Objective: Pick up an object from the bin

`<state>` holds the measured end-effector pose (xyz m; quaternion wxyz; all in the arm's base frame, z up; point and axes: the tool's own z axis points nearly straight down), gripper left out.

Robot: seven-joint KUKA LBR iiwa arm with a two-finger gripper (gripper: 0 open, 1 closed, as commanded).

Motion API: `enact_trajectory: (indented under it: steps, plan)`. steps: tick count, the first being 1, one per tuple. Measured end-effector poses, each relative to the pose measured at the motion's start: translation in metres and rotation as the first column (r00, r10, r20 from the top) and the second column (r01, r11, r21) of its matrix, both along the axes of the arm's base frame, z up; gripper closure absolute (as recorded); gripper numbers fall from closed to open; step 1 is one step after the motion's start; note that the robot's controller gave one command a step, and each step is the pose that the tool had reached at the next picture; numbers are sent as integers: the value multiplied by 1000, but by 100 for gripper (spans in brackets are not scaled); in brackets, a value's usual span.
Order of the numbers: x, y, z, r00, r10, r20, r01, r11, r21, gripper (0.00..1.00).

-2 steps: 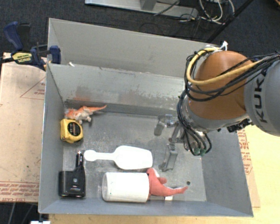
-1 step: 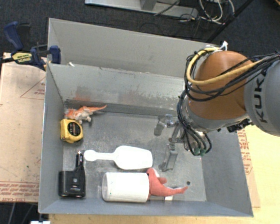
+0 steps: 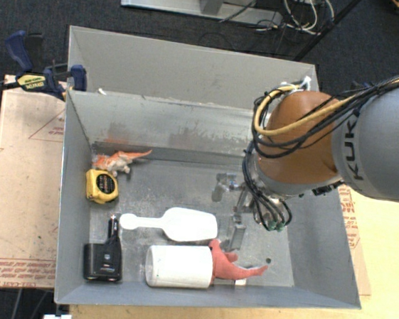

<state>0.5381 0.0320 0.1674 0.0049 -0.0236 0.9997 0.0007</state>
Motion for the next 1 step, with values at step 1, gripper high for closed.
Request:
enact_trajectory:
  steps: [1]
  plan:
    - [1, 1, -69, 992, 128, -4, -128, 992, 0, 0]
